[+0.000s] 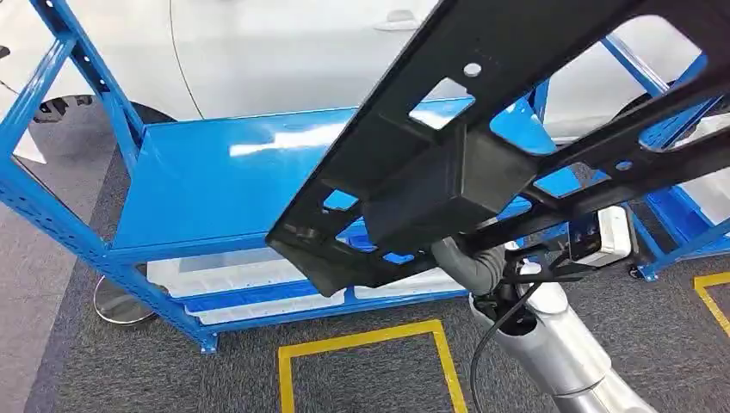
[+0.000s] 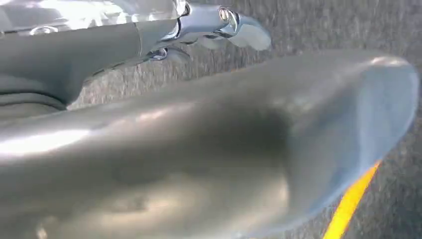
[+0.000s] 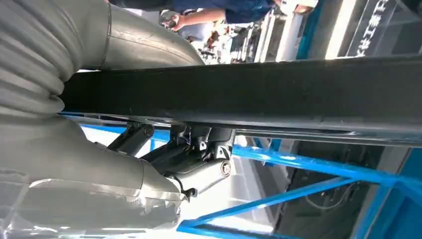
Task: Take the parts from the cabinet and place them on the table.
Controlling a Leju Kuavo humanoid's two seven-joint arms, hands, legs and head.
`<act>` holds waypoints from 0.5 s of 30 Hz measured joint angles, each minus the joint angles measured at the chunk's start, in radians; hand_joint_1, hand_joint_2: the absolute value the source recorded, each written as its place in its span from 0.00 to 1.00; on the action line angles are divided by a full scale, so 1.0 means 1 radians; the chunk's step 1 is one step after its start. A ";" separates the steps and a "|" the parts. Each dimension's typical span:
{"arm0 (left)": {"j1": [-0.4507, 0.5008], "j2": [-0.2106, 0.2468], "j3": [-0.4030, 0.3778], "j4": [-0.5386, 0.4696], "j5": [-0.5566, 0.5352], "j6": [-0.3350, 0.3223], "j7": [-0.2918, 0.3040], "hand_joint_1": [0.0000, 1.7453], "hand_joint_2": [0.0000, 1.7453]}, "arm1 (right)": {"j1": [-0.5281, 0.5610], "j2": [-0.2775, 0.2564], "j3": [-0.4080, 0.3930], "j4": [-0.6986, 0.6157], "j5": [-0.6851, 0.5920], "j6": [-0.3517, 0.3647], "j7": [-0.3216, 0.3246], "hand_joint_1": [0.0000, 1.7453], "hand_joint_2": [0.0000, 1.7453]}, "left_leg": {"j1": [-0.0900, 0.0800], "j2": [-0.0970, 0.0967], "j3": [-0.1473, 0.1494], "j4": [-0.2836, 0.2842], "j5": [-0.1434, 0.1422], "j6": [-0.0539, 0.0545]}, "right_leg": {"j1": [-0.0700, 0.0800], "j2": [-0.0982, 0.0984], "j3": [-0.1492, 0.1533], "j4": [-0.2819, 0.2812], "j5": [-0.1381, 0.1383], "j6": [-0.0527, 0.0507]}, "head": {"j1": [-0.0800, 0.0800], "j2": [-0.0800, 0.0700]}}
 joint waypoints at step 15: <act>0.009 0.044 -0.002 -0.001 0.006 0.035 -0.017 0.00 0.00 | 0.072 -0.025 0.001 -0.030 0.117 -0.061 -0.025 1.00 1.00 | 0.003 0.003 -0.153 0.199 -0.084 -0.051 | 0.005 0.014 0.194 -0.255 0.095 -0.064 | -0.001 0.000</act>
